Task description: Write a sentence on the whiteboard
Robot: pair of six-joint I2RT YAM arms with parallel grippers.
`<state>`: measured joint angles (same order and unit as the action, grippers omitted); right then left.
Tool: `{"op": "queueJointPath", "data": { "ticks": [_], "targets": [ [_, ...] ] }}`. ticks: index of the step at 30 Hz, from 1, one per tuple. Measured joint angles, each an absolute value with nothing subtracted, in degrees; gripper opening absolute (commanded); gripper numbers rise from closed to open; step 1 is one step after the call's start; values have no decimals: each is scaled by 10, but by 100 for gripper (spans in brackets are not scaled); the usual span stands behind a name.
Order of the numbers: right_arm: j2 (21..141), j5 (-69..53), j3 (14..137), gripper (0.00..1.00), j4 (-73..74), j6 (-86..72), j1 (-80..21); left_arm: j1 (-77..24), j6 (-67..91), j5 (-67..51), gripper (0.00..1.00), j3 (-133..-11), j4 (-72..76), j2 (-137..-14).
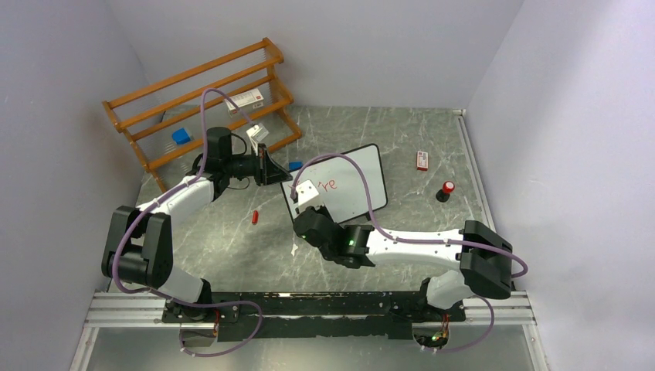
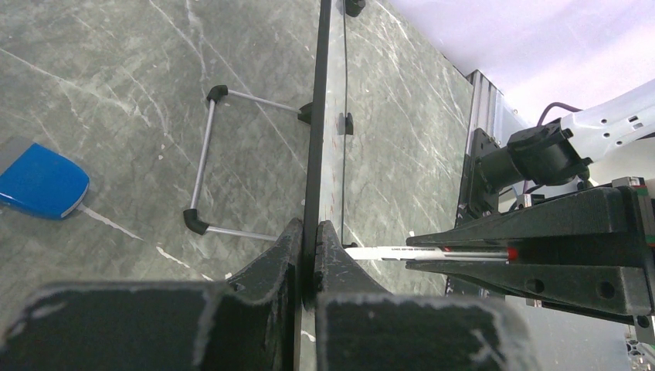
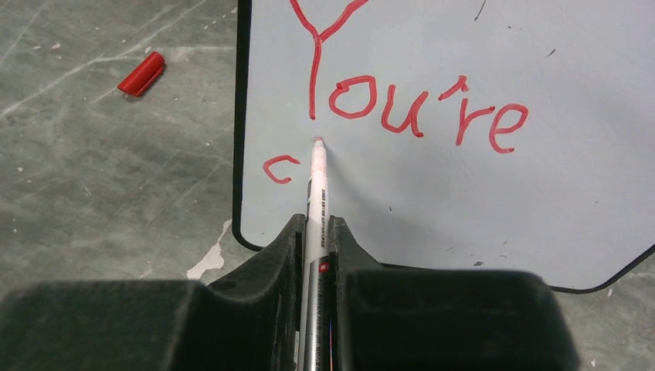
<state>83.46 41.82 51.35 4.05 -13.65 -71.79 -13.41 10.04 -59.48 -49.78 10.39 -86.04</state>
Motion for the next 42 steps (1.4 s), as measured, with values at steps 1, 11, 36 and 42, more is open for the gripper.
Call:
{"op": "queueJointPath", "data": {
  "ticks": [1,11,36,42],
  "targets": [
    [835,418,514,0,40,-136,-717,-134,101,-595,5,-498,104,-860],
    [835,416,515,0,42,-138,-717,-134,101,-595,5,-498,104,-860],
    [834,400,511,0,62,-165,-717,-134,100,-594,5,-498,104,-861],
    [833,394,508,0,68,-170,-717,-134,100,-594,5,-498,104,-861]
  ]
}}
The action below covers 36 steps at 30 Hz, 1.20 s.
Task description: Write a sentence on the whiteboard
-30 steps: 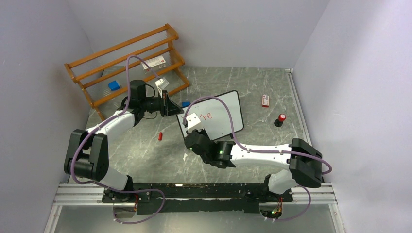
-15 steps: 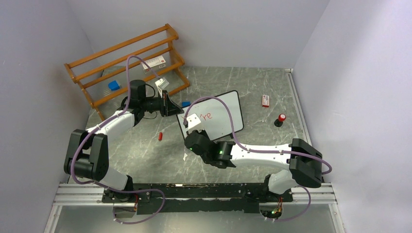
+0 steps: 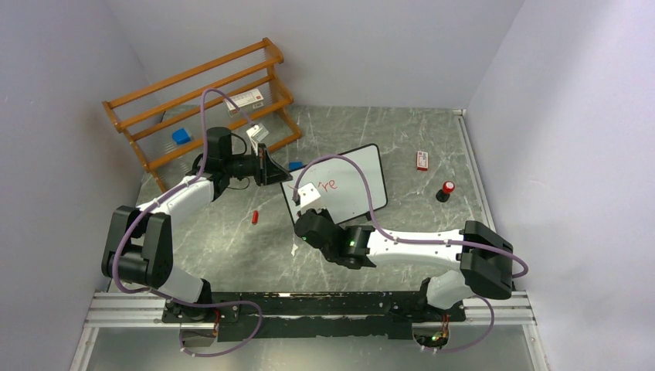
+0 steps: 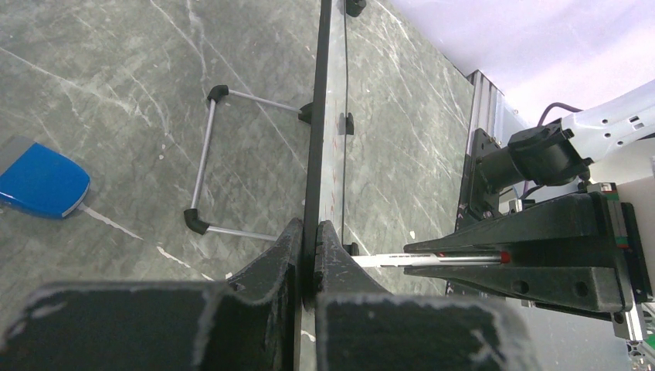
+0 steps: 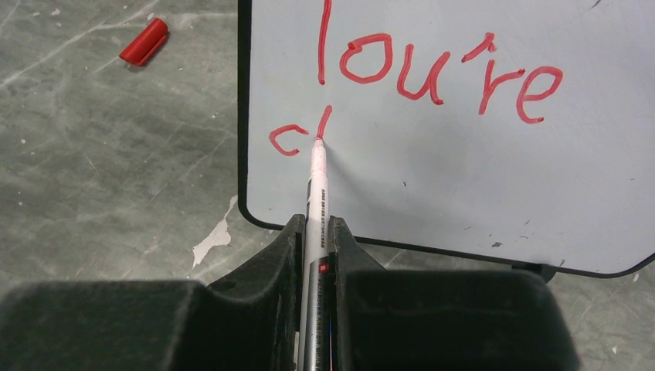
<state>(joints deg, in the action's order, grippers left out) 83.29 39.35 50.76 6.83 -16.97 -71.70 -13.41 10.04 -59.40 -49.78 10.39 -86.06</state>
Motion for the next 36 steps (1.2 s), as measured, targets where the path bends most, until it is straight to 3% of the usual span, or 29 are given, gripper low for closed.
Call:
{"op": "queueJointPath", "data": {
  "ticks": [36],
  "targets": [
    [830,393,500,0,71,-178,-720,-134,100,-594,5,-498,104,-861]
  ]
}}
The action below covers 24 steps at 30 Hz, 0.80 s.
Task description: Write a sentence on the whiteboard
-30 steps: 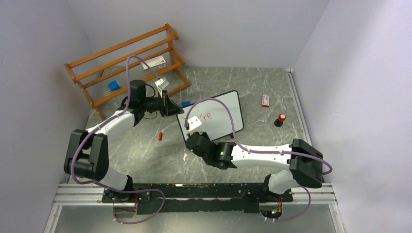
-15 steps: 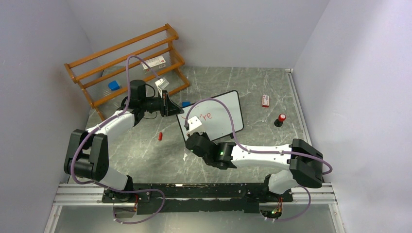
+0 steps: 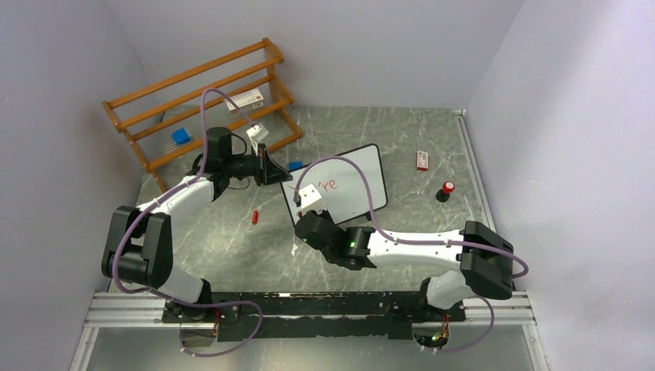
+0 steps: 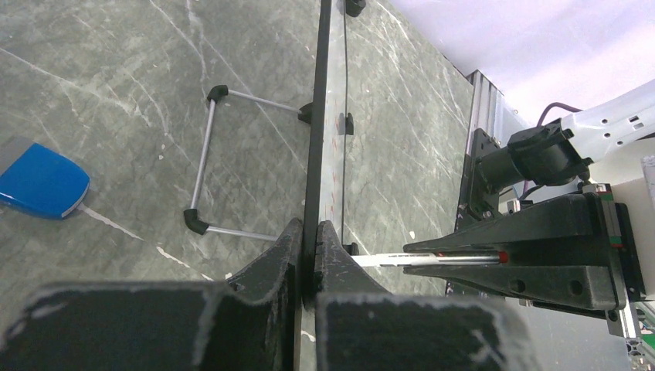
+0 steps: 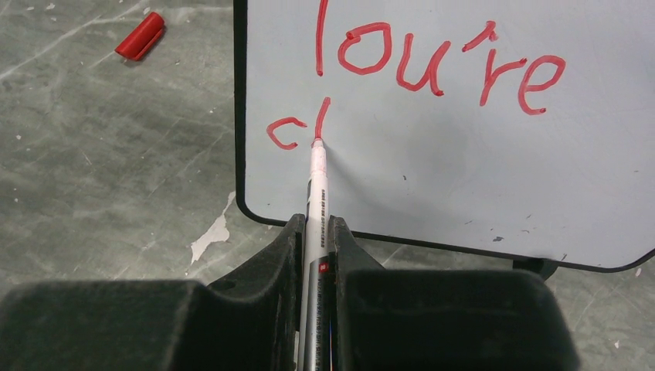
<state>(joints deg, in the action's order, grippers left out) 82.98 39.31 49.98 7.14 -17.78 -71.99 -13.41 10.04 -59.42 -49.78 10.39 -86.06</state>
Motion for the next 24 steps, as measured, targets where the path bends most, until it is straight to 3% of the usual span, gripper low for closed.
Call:
{"op": "queueJointPath", "data": {
  "ticks": [24],
  "targets": [
    [830,425,500,0,65,-185,-721,-134,100,-594,5,-498,104,-861]
  ]
}}
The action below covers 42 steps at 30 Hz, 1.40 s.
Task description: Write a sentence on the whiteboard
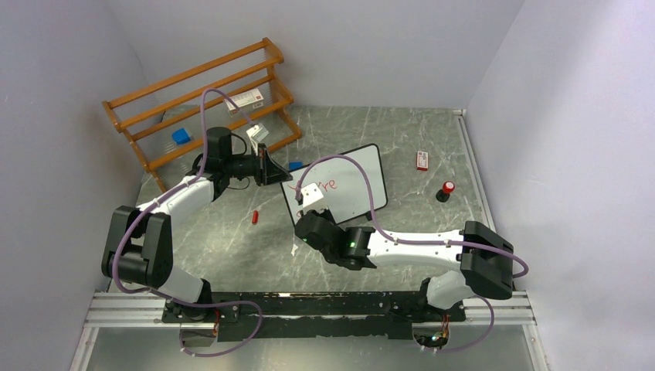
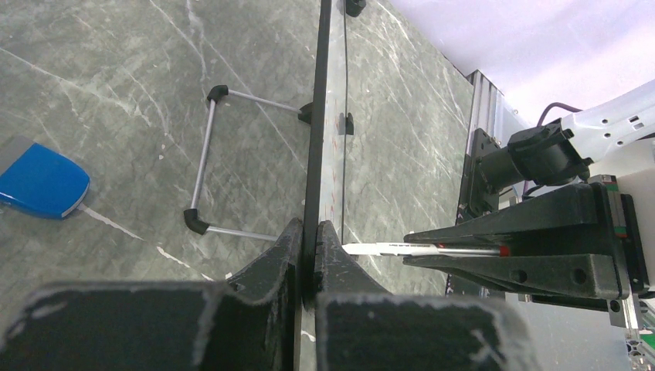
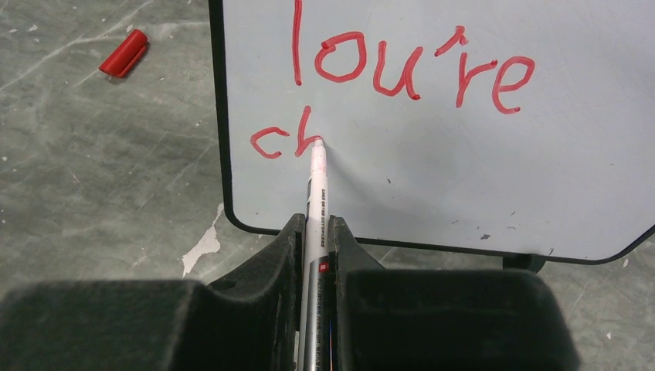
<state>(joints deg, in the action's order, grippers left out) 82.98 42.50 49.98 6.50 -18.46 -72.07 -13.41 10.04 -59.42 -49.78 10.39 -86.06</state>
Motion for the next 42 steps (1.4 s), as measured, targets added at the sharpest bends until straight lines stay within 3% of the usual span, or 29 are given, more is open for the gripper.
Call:
{"op": "queueJointPath", "data": {
  "ticks": [42],
  "targets": [
    [805,421,481,0,83,-203,-718,-134,100,-594,5,-498,104,-861]
  ]
}}
